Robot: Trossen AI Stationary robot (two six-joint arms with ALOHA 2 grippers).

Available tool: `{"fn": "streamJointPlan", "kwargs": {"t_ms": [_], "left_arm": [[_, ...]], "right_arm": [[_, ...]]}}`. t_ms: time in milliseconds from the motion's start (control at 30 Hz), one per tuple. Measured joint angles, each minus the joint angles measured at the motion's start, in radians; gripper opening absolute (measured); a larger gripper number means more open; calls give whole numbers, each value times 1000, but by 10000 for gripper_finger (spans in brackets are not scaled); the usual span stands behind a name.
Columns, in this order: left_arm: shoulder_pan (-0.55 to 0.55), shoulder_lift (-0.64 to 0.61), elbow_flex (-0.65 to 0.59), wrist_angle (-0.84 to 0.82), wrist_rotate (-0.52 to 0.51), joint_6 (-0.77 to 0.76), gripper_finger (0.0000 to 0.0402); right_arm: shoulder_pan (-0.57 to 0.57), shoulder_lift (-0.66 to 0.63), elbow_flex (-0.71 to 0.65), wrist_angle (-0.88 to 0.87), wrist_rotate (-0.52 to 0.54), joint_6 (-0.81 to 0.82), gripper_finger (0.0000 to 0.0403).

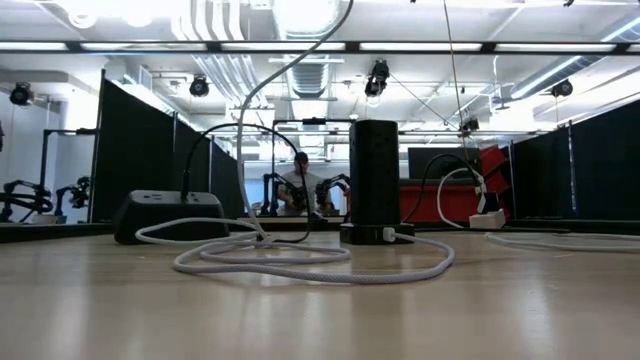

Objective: Insert USB
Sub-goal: Insert the light blue charger cable into the left black outlet extension

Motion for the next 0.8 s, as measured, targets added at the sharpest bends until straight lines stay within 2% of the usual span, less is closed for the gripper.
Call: {"fn": "streamJointPlan", "kwargs": {"t_ms": [800], "left_arm": [[0, 6, 0, 9, 54, -23, 93]], "right_arm": [[0, 0, 0, 14, 0, -1, 0]]}}
